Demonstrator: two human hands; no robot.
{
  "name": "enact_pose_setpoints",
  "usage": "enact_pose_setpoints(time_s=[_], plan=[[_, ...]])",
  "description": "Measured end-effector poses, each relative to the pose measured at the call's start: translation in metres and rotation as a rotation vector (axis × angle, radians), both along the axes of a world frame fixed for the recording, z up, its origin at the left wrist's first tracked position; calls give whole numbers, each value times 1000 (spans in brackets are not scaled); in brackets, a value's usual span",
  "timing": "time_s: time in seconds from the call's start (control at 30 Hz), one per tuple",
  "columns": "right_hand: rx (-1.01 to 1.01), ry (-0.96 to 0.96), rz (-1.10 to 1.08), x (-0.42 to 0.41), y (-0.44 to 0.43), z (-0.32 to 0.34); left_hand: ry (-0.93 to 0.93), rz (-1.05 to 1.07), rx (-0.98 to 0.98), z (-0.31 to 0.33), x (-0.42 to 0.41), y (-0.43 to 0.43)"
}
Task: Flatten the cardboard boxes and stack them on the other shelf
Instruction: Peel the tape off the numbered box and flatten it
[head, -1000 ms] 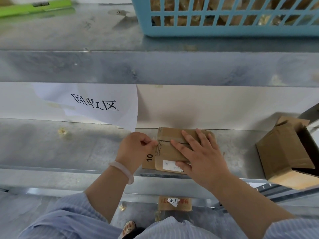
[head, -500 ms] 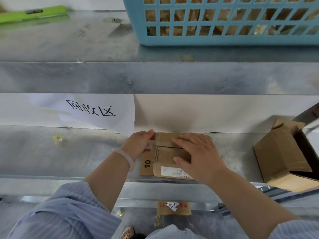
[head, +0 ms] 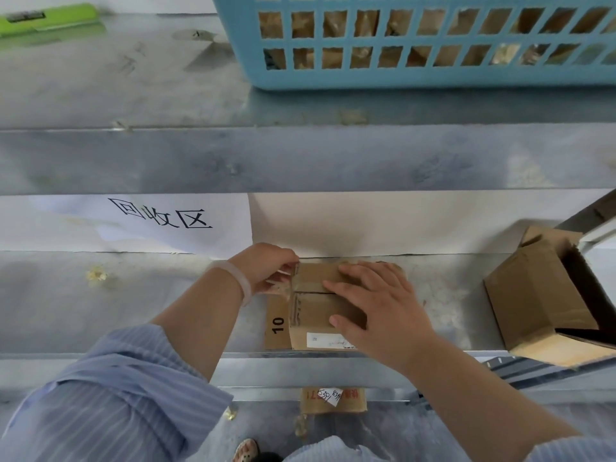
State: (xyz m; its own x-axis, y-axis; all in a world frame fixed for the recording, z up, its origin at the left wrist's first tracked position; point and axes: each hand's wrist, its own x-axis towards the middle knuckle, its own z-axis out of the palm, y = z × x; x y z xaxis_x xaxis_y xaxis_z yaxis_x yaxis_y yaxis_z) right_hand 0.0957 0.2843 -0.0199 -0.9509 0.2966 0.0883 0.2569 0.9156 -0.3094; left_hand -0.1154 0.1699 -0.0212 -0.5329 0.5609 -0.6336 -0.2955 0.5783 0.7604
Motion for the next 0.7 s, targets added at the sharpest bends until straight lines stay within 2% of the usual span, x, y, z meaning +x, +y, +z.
enact_pose_setpoints(time_s=[0.13,0.23,0.37,0.43,0.5,0.57,0.63,0.7], plan=[[-13,4,14,1,0,0,-105,-66,-101,9,-6,5],[-6,-3,29,1,0,-1,-66,-188,-192,17,-9,5],[33,-16,44,1,1,-1,29,-166,-103,16,-4,3],[46,-21,47,0,0,0,201,-205,-64,13,2,-2],[45,-26,48,0,0,0,475,-248,-77,7,10,-8],[46,-29,49,1,0,-1,677,-205,-65,0,20,-12],[46,-28,46,1,1,-1,777,-113,-27,-7,27,-15],[45,-34,34,0,2,-1,777,-12,46,-9,28,-17]])
